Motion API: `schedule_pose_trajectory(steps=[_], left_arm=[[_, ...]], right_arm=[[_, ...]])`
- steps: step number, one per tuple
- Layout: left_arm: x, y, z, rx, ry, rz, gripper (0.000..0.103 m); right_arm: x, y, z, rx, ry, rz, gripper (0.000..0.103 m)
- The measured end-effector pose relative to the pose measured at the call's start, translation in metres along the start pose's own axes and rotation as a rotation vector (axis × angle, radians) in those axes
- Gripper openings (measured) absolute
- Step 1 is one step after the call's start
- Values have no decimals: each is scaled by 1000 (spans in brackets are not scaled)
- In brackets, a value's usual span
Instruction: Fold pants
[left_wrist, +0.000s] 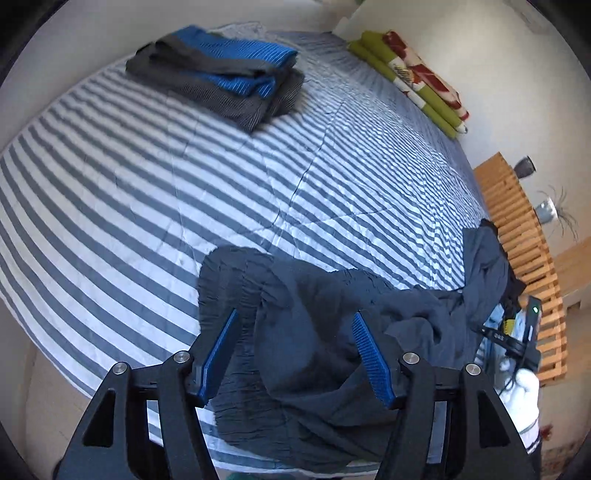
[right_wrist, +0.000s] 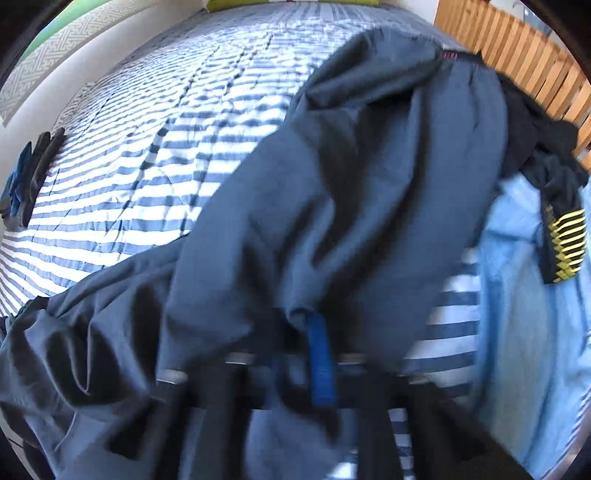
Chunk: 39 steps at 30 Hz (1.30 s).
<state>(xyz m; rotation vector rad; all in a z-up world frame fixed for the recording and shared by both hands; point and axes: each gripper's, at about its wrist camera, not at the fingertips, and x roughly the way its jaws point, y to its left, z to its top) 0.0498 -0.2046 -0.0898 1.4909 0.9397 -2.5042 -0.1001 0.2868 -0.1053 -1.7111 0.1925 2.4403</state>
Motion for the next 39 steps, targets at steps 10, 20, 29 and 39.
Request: schedule_pose_trajectory(steps=[10, 20, 29, 39], left_arm=[[34, -71, 8, 89, -32, 20, 1], [11, -140, 21, 253, -109, 32, 2], [1, -108, 62, 249, -49, 156, 20], [-39, -145, -49, 575, -204, 361, 31]], right_arm=[[-169, -98, -17, 133, -392, -113, 1], [-176, -226, -53, 344, -337, -167, 1], [-150, -172, -42, 235, -324, -157, 1], [-123, -143, -31, 132, -298, -276, 1]])
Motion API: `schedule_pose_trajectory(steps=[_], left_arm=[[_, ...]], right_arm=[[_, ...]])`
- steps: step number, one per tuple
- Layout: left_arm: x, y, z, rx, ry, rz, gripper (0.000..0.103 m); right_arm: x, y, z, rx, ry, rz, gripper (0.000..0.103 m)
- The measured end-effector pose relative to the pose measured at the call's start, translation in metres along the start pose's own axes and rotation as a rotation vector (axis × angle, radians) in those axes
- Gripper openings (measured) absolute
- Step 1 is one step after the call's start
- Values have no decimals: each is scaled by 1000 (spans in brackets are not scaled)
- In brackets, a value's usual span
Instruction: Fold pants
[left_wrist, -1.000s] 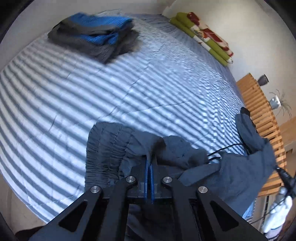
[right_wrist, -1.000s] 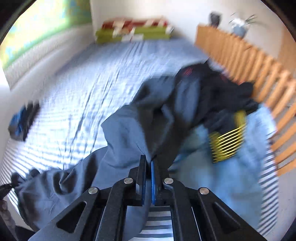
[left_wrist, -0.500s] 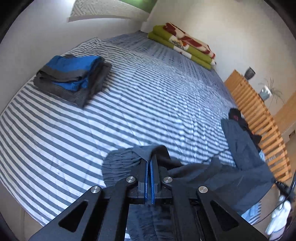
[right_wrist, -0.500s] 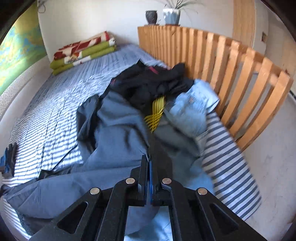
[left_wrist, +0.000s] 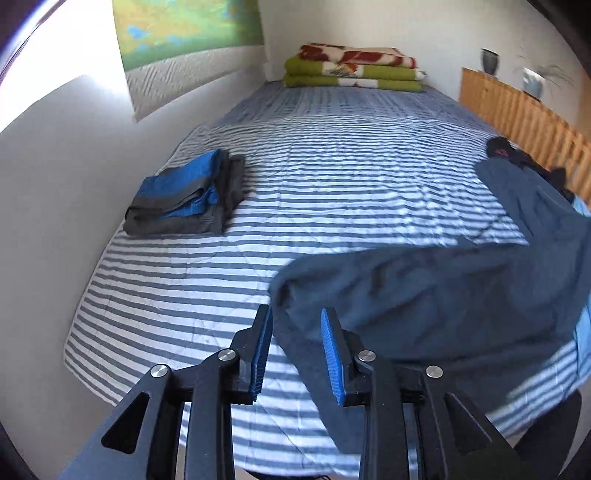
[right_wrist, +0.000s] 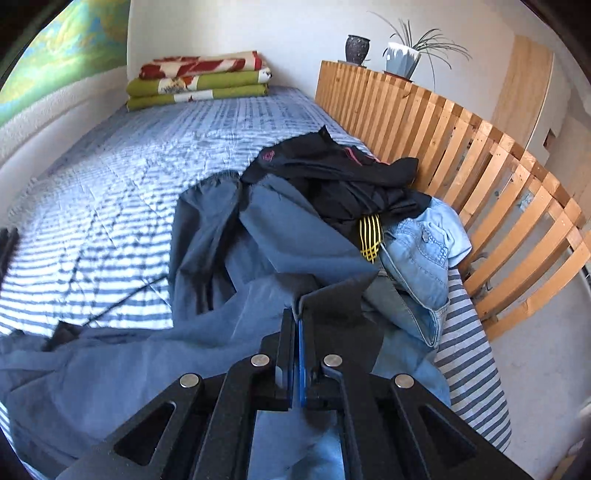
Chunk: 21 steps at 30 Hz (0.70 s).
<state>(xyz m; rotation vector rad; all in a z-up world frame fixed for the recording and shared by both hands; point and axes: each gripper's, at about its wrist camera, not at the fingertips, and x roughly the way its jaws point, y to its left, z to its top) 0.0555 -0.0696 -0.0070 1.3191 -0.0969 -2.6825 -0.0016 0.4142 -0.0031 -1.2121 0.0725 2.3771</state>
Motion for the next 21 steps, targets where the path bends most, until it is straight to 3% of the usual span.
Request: schedule_pose_trajectory(steps=[9, 21], left_arm=[[-46, -54, -39, 121, -35, -75, 39], [-6, -74, -51, 198, 36, -91, 43]], right_arm=[[24, -22, -15, 20, 79, -29, 1], [40, -16, -18, -11, 108, -34, 1]])
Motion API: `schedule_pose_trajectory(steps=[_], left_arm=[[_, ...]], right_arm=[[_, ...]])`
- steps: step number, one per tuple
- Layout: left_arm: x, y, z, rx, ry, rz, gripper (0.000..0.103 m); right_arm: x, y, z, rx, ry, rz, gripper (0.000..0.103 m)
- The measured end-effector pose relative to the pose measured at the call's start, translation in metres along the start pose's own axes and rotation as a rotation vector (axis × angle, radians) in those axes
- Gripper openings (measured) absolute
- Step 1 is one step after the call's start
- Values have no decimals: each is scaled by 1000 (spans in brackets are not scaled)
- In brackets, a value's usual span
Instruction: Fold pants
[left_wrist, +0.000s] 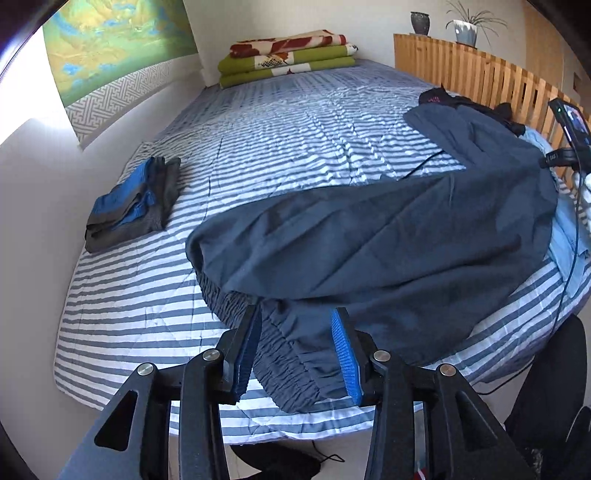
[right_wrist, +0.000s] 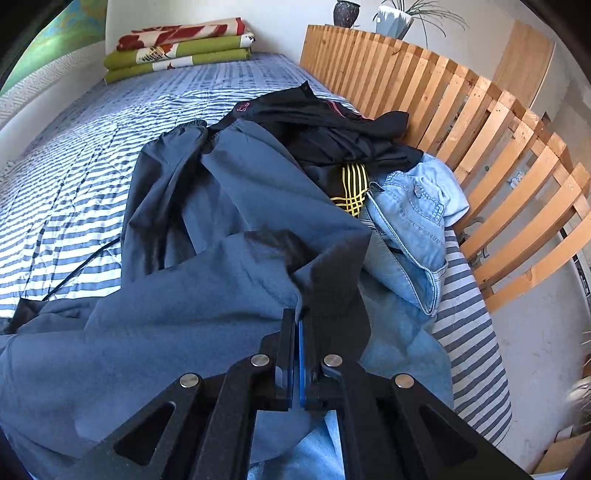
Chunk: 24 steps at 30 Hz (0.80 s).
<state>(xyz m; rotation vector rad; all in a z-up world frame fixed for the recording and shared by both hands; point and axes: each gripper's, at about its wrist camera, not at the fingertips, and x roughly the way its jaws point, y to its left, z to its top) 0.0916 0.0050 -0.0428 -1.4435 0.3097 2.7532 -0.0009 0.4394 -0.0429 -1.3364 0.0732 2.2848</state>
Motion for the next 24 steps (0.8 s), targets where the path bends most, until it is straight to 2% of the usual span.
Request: schedule_pose_trajectory(steps=[1, 3, 5, 8, 10, 11, 16, 18, 21, 24], left_arm=[[5, 0, -1, 6, 10, 1, 43], [16, -1, -4, 35, 27, 1, 51], [30, -2, -10, 68, 47, -24, 54], [50, 3, -24, 78, 105, -90, 55], [59, 7, -34, 88, 119, -105, 57], [65, 8, -38, 96, 129, -113, 61], [86, 14, -44, 89, 158, -160, 62], [82, 19, -48, 70, 166, -183, 62], [60, 18, -56, 96, 135, -221, 64], [59, 13, -63, 155, 121, -197, 66]], right_arm=[[1, 0, 0, -1, 3, 0, 1], [3, -2, 0, 0, 9, 3, 1], [4, -5, 1, 7, 16, 15, 1], [4, -9, 1, 17, 18, 34, 1], [3, -10, 0, 13, 14, 35, 1], [2, -10, 0, 15, 15, 38, 1], [-3, -14, 3, 24, 12, 61, 1], [-8, -18, 5, 26, 5, 70, 1], [-17, -27, 8, 42, -13, 80, 1], [-15, -35, 11, 74, -4, 103, 1]])
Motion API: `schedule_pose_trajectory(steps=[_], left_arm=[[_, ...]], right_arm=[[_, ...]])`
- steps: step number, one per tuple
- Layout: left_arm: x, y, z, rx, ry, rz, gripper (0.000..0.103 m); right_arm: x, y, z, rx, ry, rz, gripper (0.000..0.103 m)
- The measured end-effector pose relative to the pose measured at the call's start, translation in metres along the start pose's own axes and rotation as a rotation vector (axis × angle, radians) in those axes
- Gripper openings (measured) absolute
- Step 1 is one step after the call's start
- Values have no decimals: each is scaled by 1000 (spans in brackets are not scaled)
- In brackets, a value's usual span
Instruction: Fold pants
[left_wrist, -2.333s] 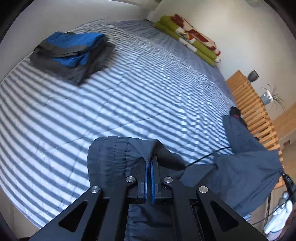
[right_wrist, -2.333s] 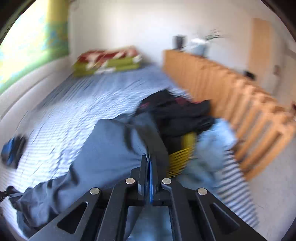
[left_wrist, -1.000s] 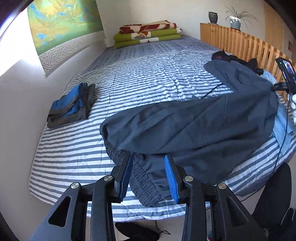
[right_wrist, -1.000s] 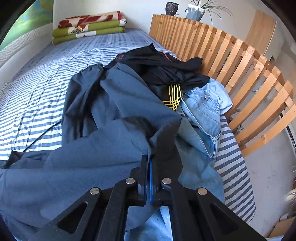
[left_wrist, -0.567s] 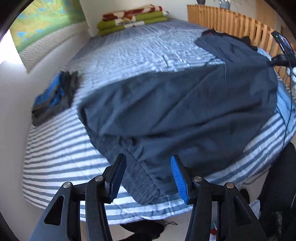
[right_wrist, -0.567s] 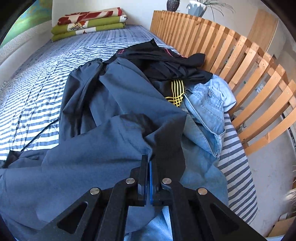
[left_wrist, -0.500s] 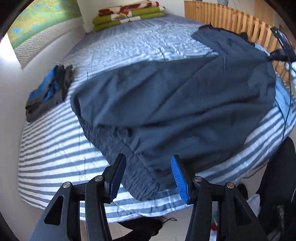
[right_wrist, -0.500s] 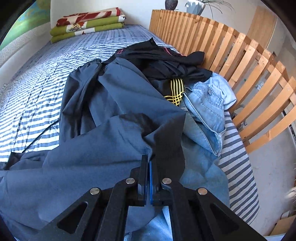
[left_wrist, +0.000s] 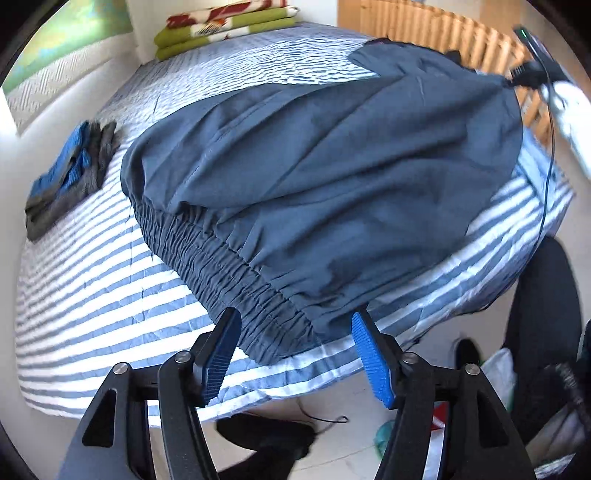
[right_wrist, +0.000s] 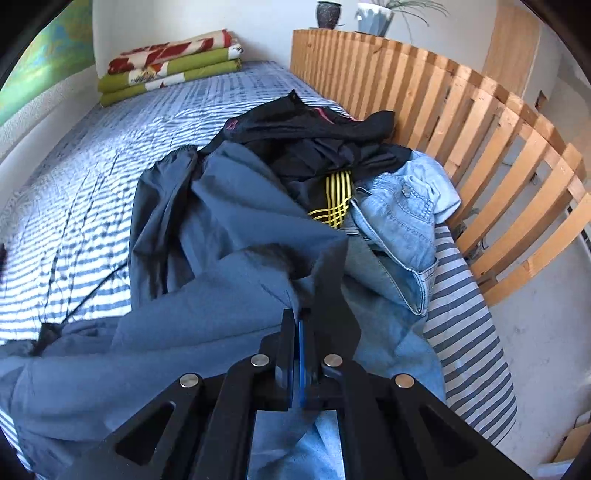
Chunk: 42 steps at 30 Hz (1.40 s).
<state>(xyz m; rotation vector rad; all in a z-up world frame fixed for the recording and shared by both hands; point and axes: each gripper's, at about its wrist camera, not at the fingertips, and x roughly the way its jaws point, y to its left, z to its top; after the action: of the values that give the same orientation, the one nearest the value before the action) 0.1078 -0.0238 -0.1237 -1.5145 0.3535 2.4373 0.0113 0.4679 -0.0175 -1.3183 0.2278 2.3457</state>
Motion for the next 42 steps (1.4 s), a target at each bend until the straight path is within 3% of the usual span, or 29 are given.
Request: schedule_pose_trajectory(steps=[4, 5, 6, 7, 8, 9, 14, 21, 24, 28, 31, 33, 36, 40, 42], left_arm=[[27, 2, 7, 2, 29, 4, 66], [33, -1, 11, 15, 32, 15, 59], [38, 0, 15, 15, 33, 17, 43], [39, 3, 19, -10, 33, -11, 36], [36, 5, 23, -34, 18, -32, 15], [28, 8, 28, -52, -10, -28, 9], [-33, 44, 43, -147, -181, 59, 7], [-146, 155, 30, -474, -433, 122, 6], [-184, 183, 32, -513, -508, 192, 6], [-236, 207, 32, -543, -598, 246, 6], [-260, 222, 33, -570, -636, 261, 6], [-260, 228, 37, -572, -624, 307, 6], [-224, 255, 52, -611, -531, 309, 6], [-125, 295, 80, -619, -342, 365, 6], [-76, 310, 88, -662, -261, 328, 6]], right_arm=[[9, 0, -2, 14, 47, 43, 2], [10, 1, -4, 9, 52, 43, 2], [10, 0, -6, 7, 54, 43, 2], [10, 0, -8, -8, 55, 52, 2], [9, 0, -10, -16, 58, 54, 2], [7, -1, -11, -21, 57, 55, 2], [-33, -4, -17, -51, -15, 110, 2], [-140, 10, -25, -129, -186, 323, 1], [-189, 26, -25, -170, -264, 402, 1], [-250, 43, -25, -211, -395, 443, 1], [-268, 53, -16, -213, -438, 472, 1], [-261, 69, -3, -222, -420, 492, 1], [-205, 120, 26, -234, -303, 478, 1], [-85, 205, 53, -361, -110, 419, 5], [-29, 215, 60, -323, 3, 373, 9]])
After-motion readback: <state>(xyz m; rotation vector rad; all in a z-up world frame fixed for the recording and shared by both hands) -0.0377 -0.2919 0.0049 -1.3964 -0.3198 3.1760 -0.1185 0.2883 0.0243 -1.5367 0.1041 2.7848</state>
